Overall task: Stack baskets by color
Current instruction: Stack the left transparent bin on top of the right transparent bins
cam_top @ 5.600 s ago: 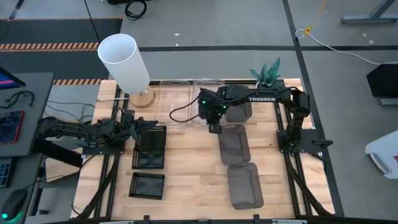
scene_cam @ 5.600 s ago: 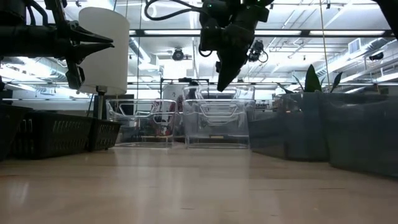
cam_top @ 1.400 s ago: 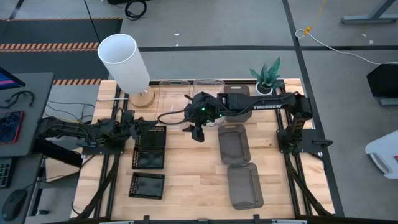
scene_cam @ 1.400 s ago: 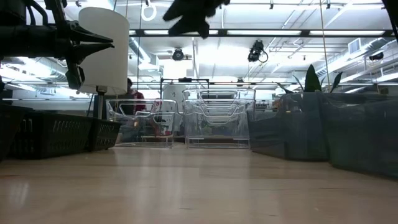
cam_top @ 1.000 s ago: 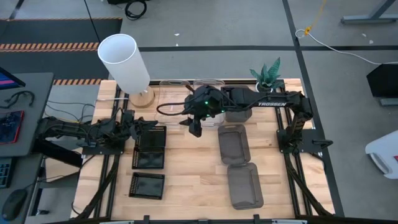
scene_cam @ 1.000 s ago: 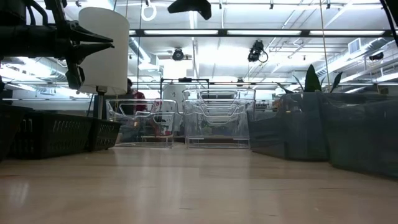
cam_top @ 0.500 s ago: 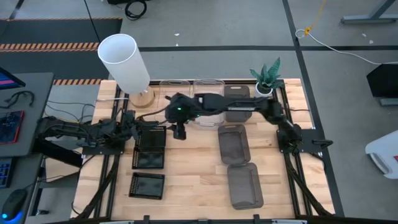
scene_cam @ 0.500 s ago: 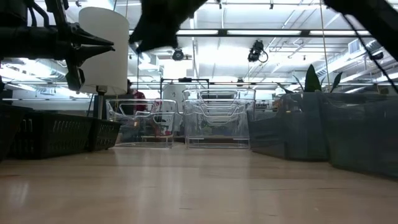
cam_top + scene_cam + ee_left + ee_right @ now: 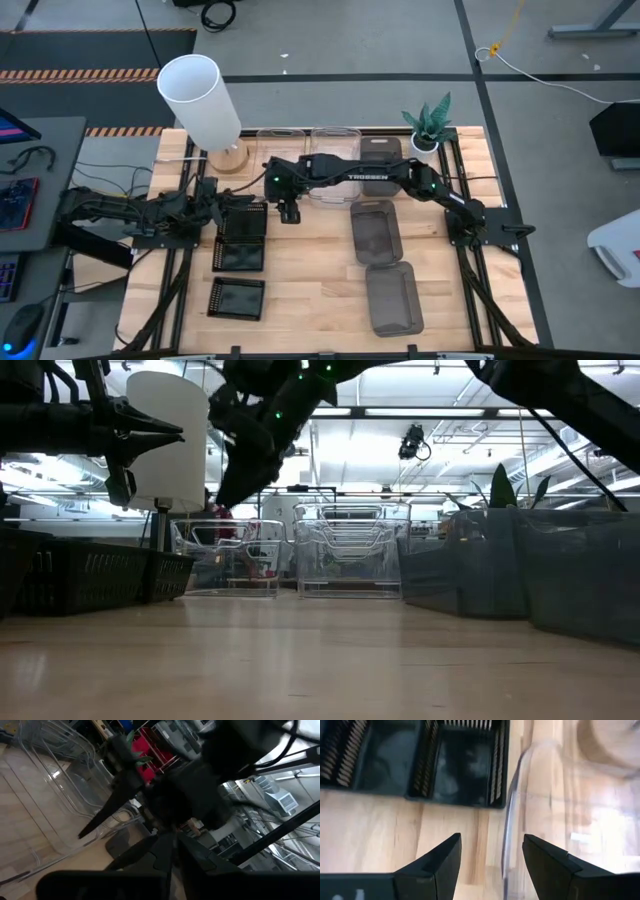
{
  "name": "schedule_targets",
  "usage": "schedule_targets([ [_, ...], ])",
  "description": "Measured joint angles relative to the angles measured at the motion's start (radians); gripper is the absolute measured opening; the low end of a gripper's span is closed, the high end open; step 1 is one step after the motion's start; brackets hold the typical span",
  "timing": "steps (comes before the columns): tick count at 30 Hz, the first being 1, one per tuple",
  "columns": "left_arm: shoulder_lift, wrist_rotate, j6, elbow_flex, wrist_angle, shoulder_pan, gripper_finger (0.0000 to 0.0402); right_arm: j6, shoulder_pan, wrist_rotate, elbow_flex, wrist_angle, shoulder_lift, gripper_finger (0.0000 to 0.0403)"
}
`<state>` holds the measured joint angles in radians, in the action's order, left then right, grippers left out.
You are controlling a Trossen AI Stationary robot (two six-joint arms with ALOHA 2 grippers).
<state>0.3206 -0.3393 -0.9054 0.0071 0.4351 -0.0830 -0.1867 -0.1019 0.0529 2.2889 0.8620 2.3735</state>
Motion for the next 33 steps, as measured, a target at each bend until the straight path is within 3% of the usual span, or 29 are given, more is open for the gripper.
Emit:
schedule_targets([
  [13, 0.0, 0.0, 0.0, 0.0, 0.0, 0.0, 0.0035, 0.13, -0.048, 0.078, -0.124, -0.11, -0.004, 0.0204],
  [23, 0.0, 0.0, 0.0, 0.0, 0.001, 0.0, 0.0032, 0.144, -0.056, 0.014, -0.134, -0.126, -0.004, 0.0196],
  [33, 0.0, 0.0, 0.0, 0.0, 0.001, 0.0, 0.0029, 0.056, -0.058, 0.013, -0.134, -0.09, -0.003, 0.0092],
])
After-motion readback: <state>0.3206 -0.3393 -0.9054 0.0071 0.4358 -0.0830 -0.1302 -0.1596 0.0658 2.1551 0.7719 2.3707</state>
